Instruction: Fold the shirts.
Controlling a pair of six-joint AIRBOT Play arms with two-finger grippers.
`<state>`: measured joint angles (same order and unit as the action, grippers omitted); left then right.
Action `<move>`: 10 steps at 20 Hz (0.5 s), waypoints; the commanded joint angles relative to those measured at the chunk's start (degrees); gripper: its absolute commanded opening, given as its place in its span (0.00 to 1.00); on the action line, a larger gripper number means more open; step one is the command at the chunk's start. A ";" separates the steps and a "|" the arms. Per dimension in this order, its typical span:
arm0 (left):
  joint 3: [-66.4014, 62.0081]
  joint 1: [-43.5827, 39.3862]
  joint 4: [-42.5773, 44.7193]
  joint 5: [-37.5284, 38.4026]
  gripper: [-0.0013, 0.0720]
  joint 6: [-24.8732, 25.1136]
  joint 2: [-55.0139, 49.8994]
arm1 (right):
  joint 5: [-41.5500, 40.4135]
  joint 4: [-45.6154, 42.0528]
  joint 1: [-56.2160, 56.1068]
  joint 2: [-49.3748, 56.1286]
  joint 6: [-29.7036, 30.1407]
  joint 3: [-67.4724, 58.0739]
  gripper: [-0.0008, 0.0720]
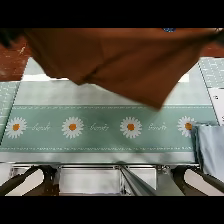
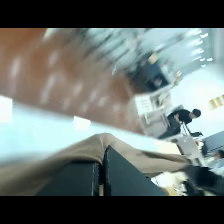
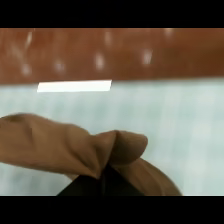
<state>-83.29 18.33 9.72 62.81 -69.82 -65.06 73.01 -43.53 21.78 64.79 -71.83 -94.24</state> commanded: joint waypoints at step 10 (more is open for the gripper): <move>-27.85 12.70 18.78 15.69 0.04 -4.76 19.82 | 7.65 -22.60 -0.07 -33.09 -12.48 -12.35 0.04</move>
<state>-109.60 30.46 16.29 76.73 -72.66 -51.29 77.34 -59.83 21.76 36.97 -82.02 -106.08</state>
